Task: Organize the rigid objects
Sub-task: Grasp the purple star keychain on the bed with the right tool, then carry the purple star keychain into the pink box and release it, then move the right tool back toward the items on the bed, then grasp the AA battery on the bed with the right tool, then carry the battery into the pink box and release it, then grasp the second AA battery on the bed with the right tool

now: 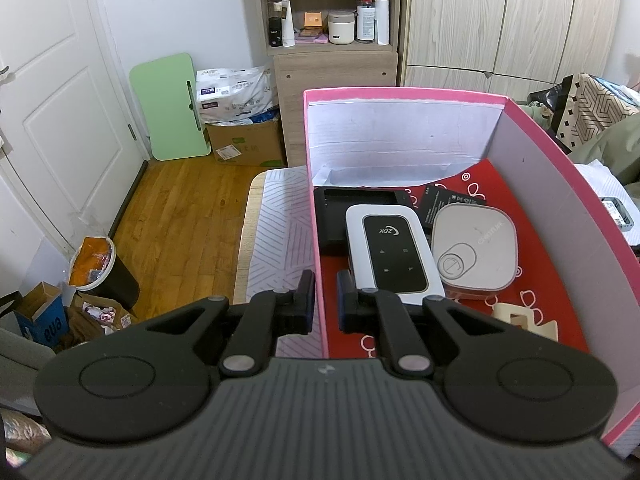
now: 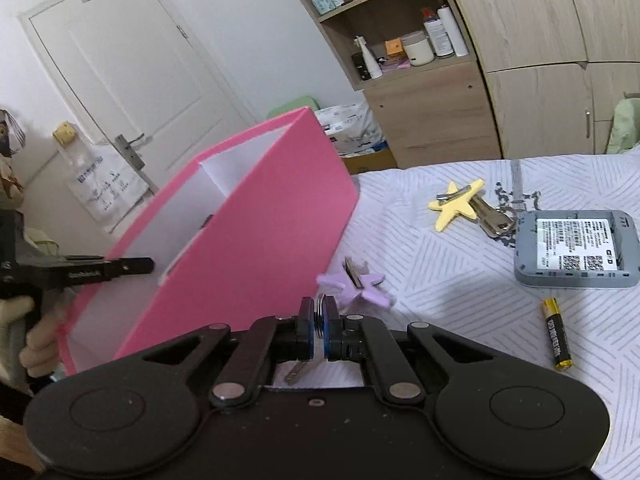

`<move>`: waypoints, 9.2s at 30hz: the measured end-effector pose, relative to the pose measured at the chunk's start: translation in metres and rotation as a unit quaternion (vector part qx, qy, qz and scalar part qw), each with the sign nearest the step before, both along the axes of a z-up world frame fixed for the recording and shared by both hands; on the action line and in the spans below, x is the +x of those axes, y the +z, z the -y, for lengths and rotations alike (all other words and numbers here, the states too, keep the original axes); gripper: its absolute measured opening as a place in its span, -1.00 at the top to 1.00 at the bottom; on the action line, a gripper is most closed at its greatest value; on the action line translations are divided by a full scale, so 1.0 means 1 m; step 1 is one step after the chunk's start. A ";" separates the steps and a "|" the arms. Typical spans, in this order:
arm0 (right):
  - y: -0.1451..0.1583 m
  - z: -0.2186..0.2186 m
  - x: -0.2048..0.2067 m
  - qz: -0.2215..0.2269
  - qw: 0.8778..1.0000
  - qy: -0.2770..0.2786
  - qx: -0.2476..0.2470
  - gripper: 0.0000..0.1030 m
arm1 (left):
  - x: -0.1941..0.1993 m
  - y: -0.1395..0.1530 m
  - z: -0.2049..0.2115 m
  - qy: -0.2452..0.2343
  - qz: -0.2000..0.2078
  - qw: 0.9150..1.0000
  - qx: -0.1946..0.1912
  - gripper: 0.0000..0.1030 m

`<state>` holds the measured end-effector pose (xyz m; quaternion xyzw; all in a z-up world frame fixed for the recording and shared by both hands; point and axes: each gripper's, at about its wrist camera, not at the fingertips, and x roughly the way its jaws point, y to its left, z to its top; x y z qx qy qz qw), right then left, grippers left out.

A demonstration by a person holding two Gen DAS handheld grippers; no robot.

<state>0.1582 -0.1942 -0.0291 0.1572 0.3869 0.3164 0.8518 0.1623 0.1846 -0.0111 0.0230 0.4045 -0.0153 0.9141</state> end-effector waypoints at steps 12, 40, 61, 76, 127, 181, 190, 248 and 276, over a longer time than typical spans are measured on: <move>0.083 -0.007 -0.009 0.085 0.995 0.045 0.006 0.87 | 0.000 0.000 0.000 0.000 0.000 1.000 0.000 0.83; 0.049 -0.185 0.026 -0.033 0.950 0.296 -0.091 0.79 | -0.003 0.001 0.001 0.006 0.007 1.000 -0.005 0.82; 0.058 -0.023 0.024 0.052 0.988 0.060 -0.131 0.43 | -0.002 0.001 0.000 0.007 0.008 1.000 -0.013 0.82; -0.007 -0.060 0.014 0.100 0.959 0.091 -0.248 0.11 | -0.001 0.001 0.002 0.011 0.011 1.000 -0.014 0.82; 0.048 -0.204 0.037 -0.019 0.930 0.293 -0.221 -0.10 | -0.003 0.000 0.000 0.010 0.015 1.000 -0.014 0.81; -0.010 0.056 -0.027 0.013 0.975 -0.095 -0.203 -0.17 | -0.004 0.000 0.005 0.030 0.015 0.999 0.010 0.93; -0.019 0.031 -0.008 0.049 0.981 -0.029 -0.186 -0.17 | -0.004 0.000 0.005 0.029 0.018 0.999 0.010 0.93; 0.064 -0.125 -0.015 0.152 0.930 0.231 -0.240 0.77 | -0.003 0.000 0.006 0.027 0.022 0.999 0.003 0.92; 0.030 0.057 -0.015 0.037 0.980 -0.002 -0.195 0.42 | -0.006 0.000 0.010 0.032 0.023 0.999 0.012 0.91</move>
